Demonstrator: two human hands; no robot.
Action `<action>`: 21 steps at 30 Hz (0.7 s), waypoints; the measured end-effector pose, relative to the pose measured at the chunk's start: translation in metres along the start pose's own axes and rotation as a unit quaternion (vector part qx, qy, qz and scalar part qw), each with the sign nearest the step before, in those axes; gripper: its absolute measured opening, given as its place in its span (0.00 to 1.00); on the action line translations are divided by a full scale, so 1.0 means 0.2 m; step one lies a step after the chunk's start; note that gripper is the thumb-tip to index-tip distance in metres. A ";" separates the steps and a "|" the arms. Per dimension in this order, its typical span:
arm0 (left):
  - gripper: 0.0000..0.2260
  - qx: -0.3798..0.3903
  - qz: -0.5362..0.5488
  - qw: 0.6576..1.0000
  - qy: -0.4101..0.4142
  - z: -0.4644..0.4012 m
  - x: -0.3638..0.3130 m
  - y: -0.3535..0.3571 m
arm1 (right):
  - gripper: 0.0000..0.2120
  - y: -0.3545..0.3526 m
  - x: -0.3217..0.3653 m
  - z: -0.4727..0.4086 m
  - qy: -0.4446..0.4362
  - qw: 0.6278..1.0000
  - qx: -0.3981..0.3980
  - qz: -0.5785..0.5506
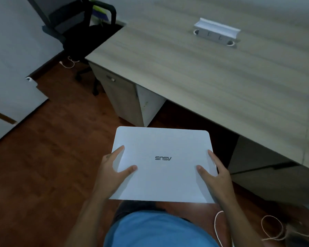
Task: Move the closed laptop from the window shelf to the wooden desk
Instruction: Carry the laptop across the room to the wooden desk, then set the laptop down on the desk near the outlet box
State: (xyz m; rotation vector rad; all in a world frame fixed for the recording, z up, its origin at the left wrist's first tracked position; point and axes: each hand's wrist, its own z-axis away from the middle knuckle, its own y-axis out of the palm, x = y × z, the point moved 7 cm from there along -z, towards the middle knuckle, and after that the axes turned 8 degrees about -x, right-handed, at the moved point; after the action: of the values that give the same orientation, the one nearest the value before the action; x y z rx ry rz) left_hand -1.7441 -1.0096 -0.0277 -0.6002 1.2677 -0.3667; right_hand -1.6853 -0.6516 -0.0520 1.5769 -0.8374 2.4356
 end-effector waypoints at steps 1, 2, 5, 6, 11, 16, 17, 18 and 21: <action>0.37 0.014 0.001 1.000 0.006 -0.13 -0.02 0.05 | 0.30 0.03 0.02 -0.08 0.006 1.000 -0.015 0.002; 0.37 0.028 0.002 1.000 0.010 -0.26 -0.04 0.09 | 0.30 0.06 0.05 -0.16 0.015 0.999 -0.030 0.004; 0.36 0.066 0.008 0.997 0.031 -0.65 -0.19 0.20 | 0.31 0.13 0.16 -0.41 0.035 0.998 -0.060 0.000; 0.36 0.080 0.005 0.996 0.041 -0.78 -0.25 0.23 | 0.31 0.15 0.20 -0.49 0.043 0.997 -0.071 -0.001; 0.36 0.134 -0.001 0.986 0.098 -1.32 -0.57 0.37 | 0.33 0.20 0.44 -0.80 0.054 0.991 -0.125 -0.004; 0.37 0.198 -0.015 0.973 0.119 -1.66 -0.77 0.58 | 0.37 0.22 0.53 -1.01 0.076 0.987 -0.143 0.016; 0.37 0.208 -0.014 0.971 0.117 -1.70 -0.79 0.62 | 0.37 0.21 0.52 -1.04 0.086 0.986 -0.145 0.018; 0.37 0.216 -0.015 0.970 0.112 -1.73 -0.81 0.67 | 0.37 0.21 0.52 -1.08 0.097 0.984 -0.146 0.020; 0.37 0.240 -0.025 0.965 0.100 -1.83 -0.87 0.82 | 0.37 0.17 0.48 -1.22 0.126 0.981 -0.149 0.014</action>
State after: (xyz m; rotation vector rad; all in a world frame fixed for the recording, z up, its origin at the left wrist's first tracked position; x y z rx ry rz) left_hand -2.1531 -0.8586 -0.0561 -0.1830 1.2955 -0.7671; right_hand -1.9380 -0.5753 -0.0550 1.1321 -1.1167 2.3262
